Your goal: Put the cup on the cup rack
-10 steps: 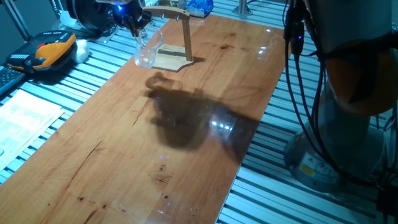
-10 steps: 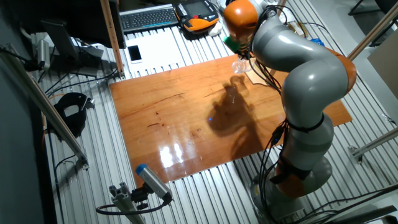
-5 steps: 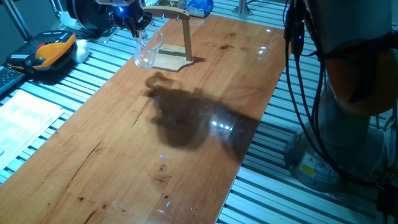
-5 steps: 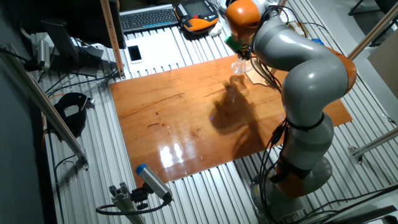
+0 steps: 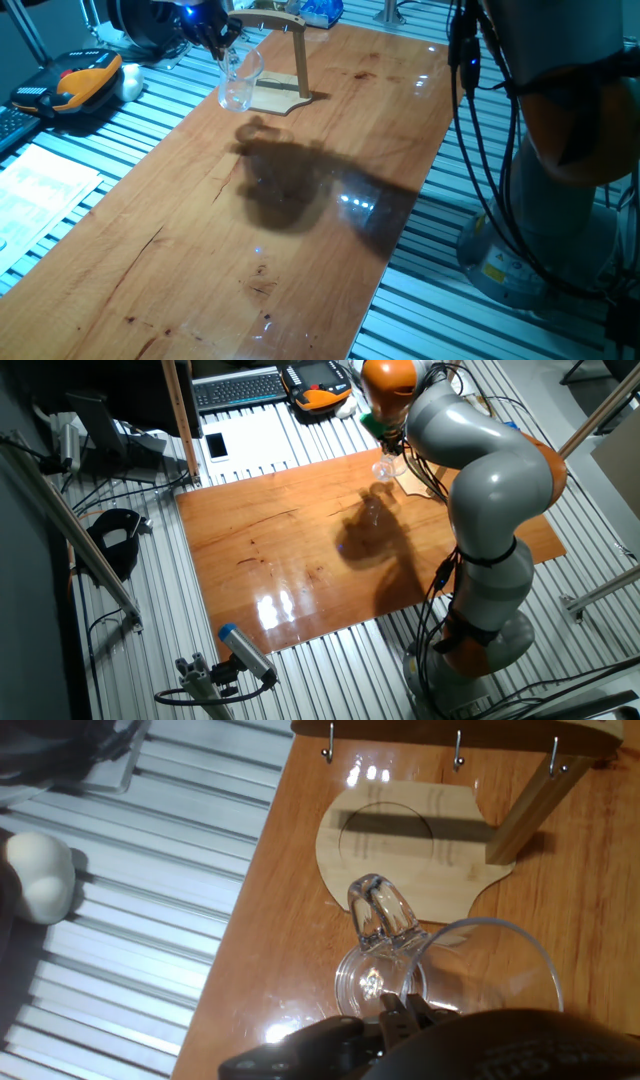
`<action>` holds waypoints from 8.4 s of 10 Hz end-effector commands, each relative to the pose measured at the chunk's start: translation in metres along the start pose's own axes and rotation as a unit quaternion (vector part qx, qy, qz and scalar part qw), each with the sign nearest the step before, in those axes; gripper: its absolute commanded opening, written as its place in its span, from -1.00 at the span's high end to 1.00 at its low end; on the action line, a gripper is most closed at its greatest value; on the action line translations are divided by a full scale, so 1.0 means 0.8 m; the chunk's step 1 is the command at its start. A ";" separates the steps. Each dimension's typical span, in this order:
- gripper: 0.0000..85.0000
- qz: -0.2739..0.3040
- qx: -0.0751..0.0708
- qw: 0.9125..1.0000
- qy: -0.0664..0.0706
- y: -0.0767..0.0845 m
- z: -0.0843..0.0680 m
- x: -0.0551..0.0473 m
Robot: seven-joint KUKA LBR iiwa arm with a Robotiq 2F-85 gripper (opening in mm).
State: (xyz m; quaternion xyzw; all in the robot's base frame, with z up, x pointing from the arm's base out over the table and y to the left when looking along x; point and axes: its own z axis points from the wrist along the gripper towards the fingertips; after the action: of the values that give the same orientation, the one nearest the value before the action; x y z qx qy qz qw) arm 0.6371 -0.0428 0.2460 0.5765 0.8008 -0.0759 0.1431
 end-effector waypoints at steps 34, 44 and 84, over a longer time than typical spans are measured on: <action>1.00 0.001 -0.006 0.999 -0.052 0.047 -0.008 -0.074; 1.00 -0.006 -0.022 0.999 -0.036 0.041 0.009 -0.100; 1.00 -0.009 -0.046 0.999 -0.020 0.026 0.019 -0.113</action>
State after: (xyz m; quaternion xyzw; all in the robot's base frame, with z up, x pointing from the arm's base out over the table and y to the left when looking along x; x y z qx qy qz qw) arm 0.6860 -0.1221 0.2612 0.5607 0.8056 -0.0515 0.1846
